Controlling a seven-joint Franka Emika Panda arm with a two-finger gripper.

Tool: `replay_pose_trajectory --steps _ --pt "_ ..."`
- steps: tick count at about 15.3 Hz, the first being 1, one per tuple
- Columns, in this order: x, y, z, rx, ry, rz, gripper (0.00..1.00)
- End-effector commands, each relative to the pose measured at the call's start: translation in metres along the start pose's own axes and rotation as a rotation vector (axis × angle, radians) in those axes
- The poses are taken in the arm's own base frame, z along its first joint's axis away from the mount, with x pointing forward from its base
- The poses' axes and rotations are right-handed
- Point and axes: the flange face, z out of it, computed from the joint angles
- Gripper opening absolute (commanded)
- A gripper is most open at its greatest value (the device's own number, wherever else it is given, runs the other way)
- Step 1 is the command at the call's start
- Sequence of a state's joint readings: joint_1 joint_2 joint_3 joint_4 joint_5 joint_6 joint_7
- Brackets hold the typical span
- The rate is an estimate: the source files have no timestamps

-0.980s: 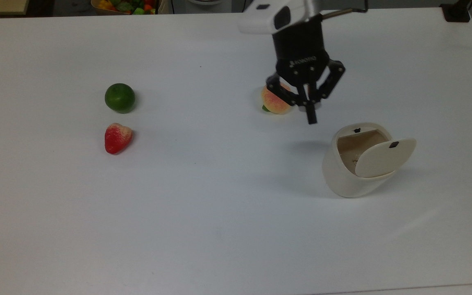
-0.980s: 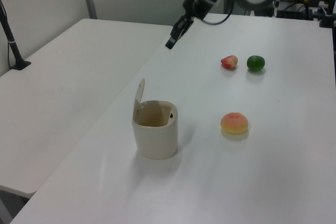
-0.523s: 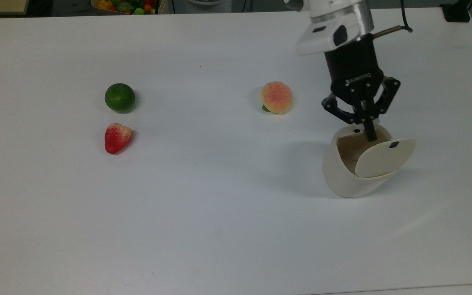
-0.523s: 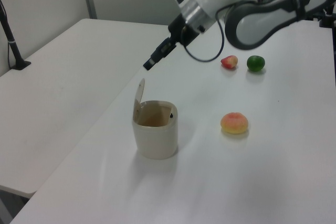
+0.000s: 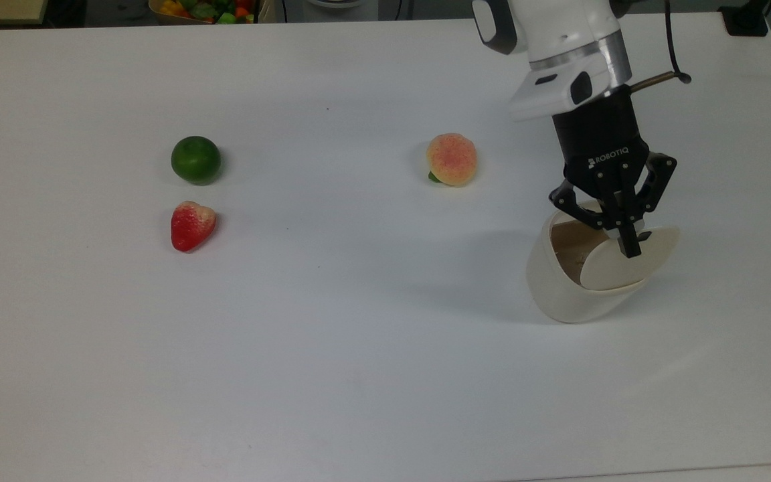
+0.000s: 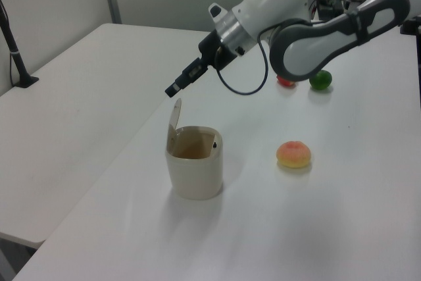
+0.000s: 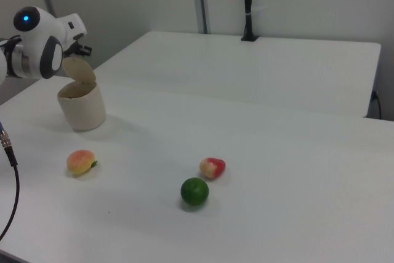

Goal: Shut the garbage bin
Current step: 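Push the raised lid down with the gripper fingers onto the bin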

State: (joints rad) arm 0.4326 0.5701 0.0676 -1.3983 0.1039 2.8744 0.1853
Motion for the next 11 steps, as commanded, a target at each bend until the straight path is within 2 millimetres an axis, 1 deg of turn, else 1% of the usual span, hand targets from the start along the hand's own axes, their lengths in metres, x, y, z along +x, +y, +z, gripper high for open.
replay_pose_trajectory --steps 1,2,3,5,7,11 --pt "0.006 -0.009 -0.002 0.005 0.031 -0.011 0.00" --pt "0.007 -0.007 -0.007 0.002 0.026 -0.013 0.00" --pt "0.003 -0.007 -0.008 0.000 0.014 -0.010 0.00" --pt "0.001 -0.010 -0.017 -0.004 -0.021 -0.011 0.00" --pt "-0.006 -0.016 -0.015 -0.004 -0.082 -0.013 0.00" --pt "-0.011 -0.015 -0.012 -0.013 -0.124 -0.017 0.00"
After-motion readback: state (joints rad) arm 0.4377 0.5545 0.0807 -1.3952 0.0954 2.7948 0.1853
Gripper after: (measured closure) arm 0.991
